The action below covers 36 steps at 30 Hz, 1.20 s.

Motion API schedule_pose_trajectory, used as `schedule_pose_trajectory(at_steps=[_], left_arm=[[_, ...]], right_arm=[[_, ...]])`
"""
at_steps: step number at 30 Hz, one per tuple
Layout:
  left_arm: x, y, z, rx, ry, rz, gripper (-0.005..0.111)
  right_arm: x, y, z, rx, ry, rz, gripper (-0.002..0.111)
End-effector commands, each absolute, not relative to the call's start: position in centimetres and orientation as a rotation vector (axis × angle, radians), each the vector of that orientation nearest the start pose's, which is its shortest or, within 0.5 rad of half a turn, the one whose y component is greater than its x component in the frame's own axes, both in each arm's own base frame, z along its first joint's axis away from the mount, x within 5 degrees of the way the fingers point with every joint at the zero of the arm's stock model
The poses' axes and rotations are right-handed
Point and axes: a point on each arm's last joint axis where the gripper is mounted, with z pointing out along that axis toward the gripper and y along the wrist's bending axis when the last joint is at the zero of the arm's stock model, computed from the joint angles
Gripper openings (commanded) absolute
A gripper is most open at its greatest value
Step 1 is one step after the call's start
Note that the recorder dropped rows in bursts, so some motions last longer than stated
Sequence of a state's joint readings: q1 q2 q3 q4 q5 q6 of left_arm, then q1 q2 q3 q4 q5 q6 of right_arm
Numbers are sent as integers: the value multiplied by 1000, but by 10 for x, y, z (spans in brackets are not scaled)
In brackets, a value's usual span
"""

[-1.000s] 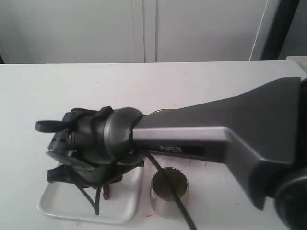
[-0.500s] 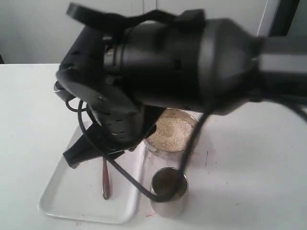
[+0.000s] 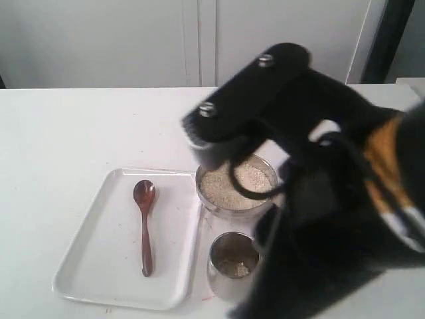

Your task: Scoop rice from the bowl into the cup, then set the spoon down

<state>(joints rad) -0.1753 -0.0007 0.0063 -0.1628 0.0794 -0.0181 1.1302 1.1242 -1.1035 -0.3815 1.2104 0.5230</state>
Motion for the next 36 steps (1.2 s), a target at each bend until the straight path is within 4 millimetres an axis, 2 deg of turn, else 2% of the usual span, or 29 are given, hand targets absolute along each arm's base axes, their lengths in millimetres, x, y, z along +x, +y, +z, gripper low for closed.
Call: schedule_pose_trajectory(at_steps=[1,5,9,15,18,20,27,29,32,36], left_arm=[[55,-12,206,7,1567,-304,14],[55,-12,206,7,1567,-304,14],[55,-12,206,7,1567,-304,14],[55,-12,206,7,1567,-304,14],[55,-12,206,7,1567,-304,14],[55,-12,206,7,1567,-304,14],[55,-12,206,7,1567,-304,14],[55,-12,206,7,1567,-304,14],[55,-12,206,7,1567,-304,14],[55,-12,206,7,1567,-304,14]], right_arm=[[89,131,353,-782,2435,167,38],[78,110,344,-774,2407,231,33],[73,98,331,-782,2362,277,27],[70,88,311,-806,2352,248,19],[73,87,302,-833,2305,193,9],[71,88,298,-816,2332,226,7],[70,86,300,-792,2321,252,7],[69,87,300,-791,2262,329,7],[66,88,300,-767,2085,524,7],[72,82,285,-637,2051,566,7]])
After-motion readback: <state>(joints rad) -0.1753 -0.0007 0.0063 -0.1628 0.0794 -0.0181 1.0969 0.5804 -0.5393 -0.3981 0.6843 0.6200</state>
